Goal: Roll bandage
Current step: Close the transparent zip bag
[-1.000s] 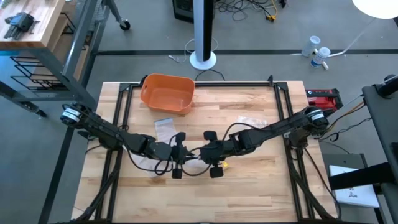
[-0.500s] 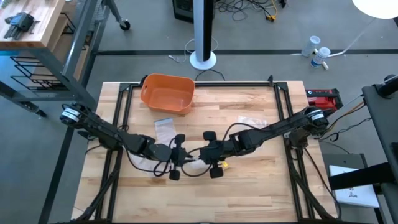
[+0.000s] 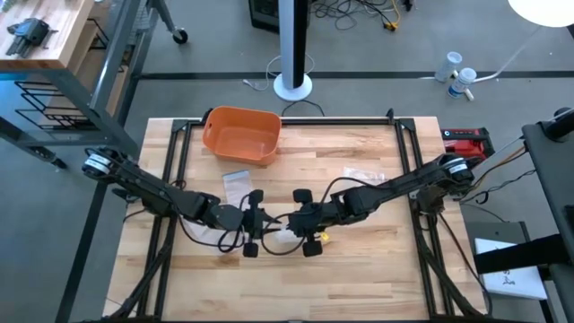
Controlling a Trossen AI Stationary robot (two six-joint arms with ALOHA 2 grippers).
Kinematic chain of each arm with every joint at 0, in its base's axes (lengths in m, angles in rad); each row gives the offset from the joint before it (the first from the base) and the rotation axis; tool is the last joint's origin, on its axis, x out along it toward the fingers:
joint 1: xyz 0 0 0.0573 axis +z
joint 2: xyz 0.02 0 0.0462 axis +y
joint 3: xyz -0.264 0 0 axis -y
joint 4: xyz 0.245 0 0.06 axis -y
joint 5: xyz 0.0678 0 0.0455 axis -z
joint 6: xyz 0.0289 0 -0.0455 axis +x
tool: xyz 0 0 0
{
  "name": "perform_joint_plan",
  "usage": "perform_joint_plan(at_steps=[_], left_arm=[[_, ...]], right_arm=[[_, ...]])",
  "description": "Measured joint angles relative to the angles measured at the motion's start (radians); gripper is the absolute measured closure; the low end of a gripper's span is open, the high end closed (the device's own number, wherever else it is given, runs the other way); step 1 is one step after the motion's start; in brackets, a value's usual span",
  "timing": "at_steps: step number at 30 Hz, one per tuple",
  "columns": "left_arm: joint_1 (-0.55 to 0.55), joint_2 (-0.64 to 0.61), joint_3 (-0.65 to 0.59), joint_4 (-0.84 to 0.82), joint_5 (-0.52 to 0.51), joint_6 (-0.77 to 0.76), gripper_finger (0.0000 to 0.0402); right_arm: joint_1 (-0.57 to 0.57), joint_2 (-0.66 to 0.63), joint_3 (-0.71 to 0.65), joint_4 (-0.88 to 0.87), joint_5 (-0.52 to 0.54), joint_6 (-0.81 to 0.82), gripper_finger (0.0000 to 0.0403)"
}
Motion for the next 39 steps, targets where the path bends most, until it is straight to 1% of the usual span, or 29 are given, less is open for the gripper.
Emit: perform_joint_plan(at_steps=[4,6,11,15,21,28,34,39], left_arm=[[-0.002,-0.018,0.000,0.000,-0.001,0.000,0.0329],[-0.002,-0.022,0.000,-0.002,-0.005,0.000,0.0337],[-0.002,-0.029,0.000,-0.012,-0.006,-0.027,0.0370],[-0.002,-0.029,0.000,-0.024,-0.008,-0.043,0.0398],[-0.001,-0.029,0.000,-0.024,-0.008,-0.047,0.0387],[0.000,-0.029,0.000,-0.022,-0.011,-0.043,0.0400],[0.007,0.006,0.000,0.042,-0.011,-0.039,0.0395],[0.008,0.016,0.000,0.054,-0.033,-0.016,0.0400]], right_arm=[[0.000,0.000,0.000,-0.001,0.000,0.000,0.0403],[0.000,0.000,0.000,-0.003,0.000,-0.001,0.0403],[0.000,0.000,0.000,-0.003,0.006,-0.004,0.0403],[0.000,0.000,0.000,-0.003,0.034,0.022,0.0403],[0.000,0.000,0.000,0.003,0.033,0.035,0.0403],[0.000,0.000,0.000,0.011,0.022,0.048,0.0403],[0.000,0.000,0.000,0.021,0.018,0.071,0.0403],[0.000,0.000,0.000,0.024,0.018,0.072,0.0403]])
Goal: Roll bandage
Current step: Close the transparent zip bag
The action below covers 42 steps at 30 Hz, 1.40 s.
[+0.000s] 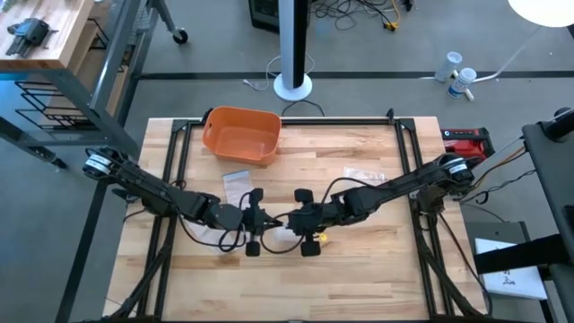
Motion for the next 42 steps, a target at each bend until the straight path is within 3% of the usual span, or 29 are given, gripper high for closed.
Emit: perform_joint_plan(at_steps=[9,19,33,38,42], left_arm=[[0.000,0.007,0.000,0.012,0.002,0.022,0.0376],[-0.007,-0.097,0.000,-0.106,-0.002,0.015,0.0344],[-0.007,-0.019,-0.002,-0.036,0.025,0.009,0.0285],[0.001,0.003,-0.002,0.000,-0.001,0.027,0.0284],[0.005,0.008,-0.002,0.003,-0.002,0.025,0.0308]], right_arm=[[-0.001,0.000,0.000,0.004,0.007,-0.004,0.0403],[0.000,-0.002,0.003,-0.019,0.007,-0.028,0.0403],[0.000,-0.014,0.002,-0.027,0.007,-0.028,0.0403],[0.000,-0.014,0.002,-0.028,0.006,-0.027,0.0403],[0.000,-0.014,0.002,-0.029,0.005,-0.027,0.0403]])
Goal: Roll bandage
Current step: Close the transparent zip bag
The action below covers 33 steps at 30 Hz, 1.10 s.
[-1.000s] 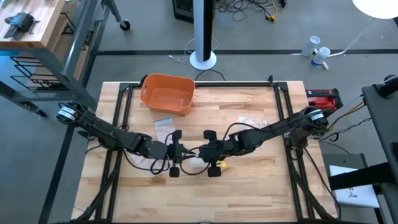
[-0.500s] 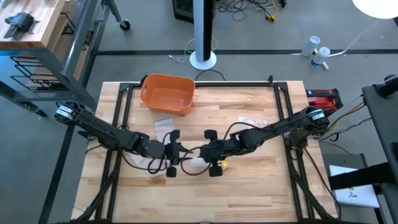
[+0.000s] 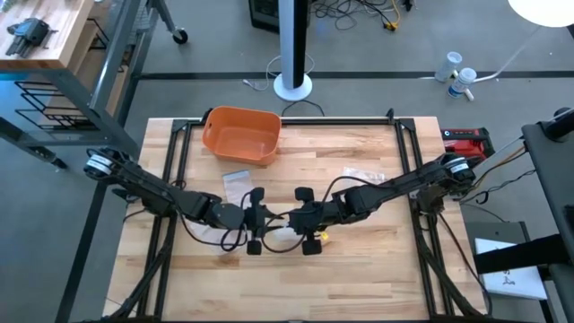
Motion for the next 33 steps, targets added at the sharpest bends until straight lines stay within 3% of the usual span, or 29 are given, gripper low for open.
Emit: perform_joint_plan(at_steps=[7,12,23,28,33], left_arm=[[0.001,0.002,0.000,-0.003,0.001,0.000,0.0394],[0.001,0.002,0.000,-0.002,0.000,0.018,0.0400],[0.001,0.002,0.000,-0.003,-0.002,0.025,0.0401],[0.002,0.002,0.000,-0.003,-0.002,0.025,0.0401],[0.001,0.001,0.000,0.014,-0.001,0.025,0.0401]], right_arm=[[0.000,0.000,0.000,-0.002,-0.004,0.021,0.0403],[0.005,-0.003,0.000,-0.053,-0.005,0.009,0.0385],[0.014,-0.017,-0.002,-0.041,0.002,-0.026,0.0257],[0.013,-0.021,-0.002,0.001,0.030,-0.022,0.0249],[0.013,-0.015,-0.002,0.009,0.055,-0.025,0.0271]])
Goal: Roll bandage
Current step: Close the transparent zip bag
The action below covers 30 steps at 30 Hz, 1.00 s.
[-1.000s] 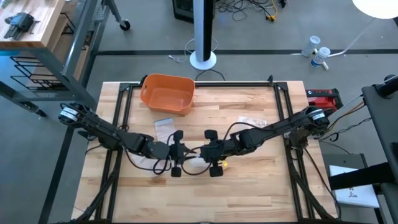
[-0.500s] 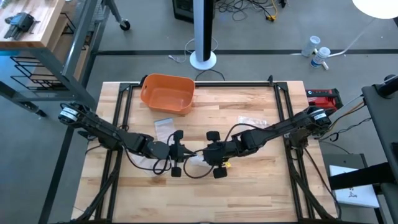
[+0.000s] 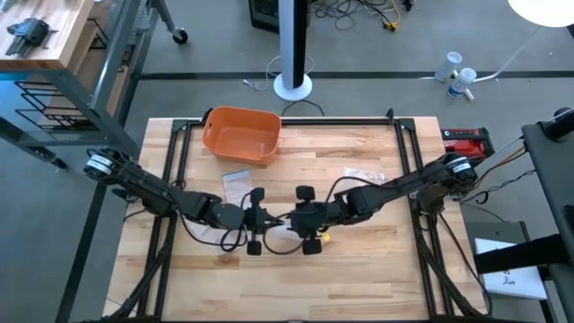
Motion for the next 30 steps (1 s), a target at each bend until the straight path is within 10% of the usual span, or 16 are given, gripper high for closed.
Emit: perform_joint_plan(at_steps=[11,30], left_arm=[[0.000,0.000,0.000,0.000,0.002,0.012,0.0401],[0.000,-0.023,0.000,-0.018,0.010,0.014,0.0395]], right_arm=[[0.000,0.008,0.001,0.002,0.001,-0.004,0.0388],[0.000,-0.024,0.001,-0.108,0.000,0.016,0.0388]])
